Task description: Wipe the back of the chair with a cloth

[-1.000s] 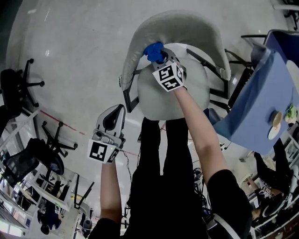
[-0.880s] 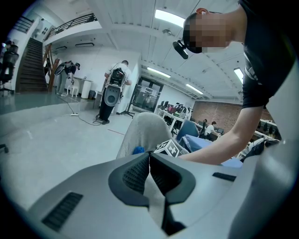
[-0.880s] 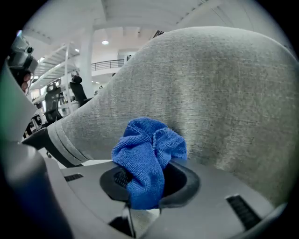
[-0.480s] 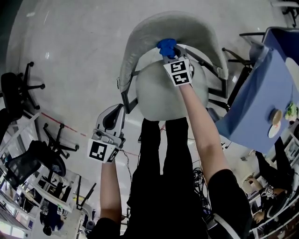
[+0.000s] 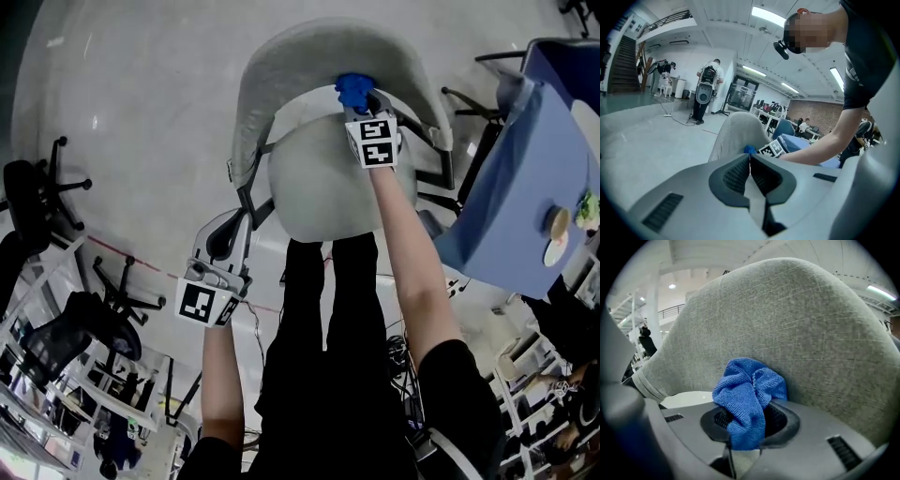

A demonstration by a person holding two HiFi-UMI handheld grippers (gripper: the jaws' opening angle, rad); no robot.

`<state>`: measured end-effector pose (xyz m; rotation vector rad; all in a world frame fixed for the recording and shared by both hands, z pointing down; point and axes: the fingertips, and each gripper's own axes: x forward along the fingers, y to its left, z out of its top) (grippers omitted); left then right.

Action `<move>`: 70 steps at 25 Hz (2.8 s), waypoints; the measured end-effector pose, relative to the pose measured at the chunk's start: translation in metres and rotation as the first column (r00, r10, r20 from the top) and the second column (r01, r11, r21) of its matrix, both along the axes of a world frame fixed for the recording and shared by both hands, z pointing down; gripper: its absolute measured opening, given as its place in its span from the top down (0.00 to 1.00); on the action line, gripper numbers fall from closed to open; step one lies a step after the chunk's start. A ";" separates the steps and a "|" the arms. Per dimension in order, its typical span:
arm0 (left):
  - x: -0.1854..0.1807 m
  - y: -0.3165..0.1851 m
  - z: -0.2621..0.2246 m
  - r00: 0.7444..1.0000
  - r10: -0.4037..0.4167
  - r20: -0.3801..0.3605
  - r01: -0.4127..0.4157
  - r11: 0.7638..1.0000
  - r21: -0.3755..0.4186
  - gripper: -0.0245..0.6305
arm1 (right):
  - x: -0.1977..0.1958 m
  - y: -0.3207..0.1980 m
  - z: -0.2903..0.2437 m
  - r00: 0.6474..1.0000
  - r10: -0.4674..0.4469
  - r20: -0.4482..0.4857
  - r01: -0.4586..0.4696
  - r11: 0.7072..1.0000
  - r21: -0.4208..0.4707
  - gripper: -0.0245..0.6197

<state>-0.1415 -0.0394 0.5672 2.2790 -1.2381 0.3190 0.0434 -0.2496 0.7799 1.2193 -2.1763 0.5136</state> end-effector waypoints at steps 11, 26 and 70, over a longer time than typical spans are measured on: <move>0.013 0.004 0.005 0.998 0.067 -0.009 -0.067 0.998 -0.005 0.93 | 0.076 0.013 0.007 0.971 0.238 0.017 -0.237 0.971 -0.029 0.76; 0.019 0.012 0.002 0.992 0.126 -0.009 -0.126 0.992 0.004 0.93 | 0.133 0.047 0.007 0.905 0.426 0.020 -0.425 0.904 -0.043 0.76; -0.026 0.164 -0.214 0.985 0.172 -0.004 -0.169 0.971 0.167 0.93 | -0.003 0.314 -0.362 0.971 -0.219 -0.096 0.236 0.945 0.225 0.76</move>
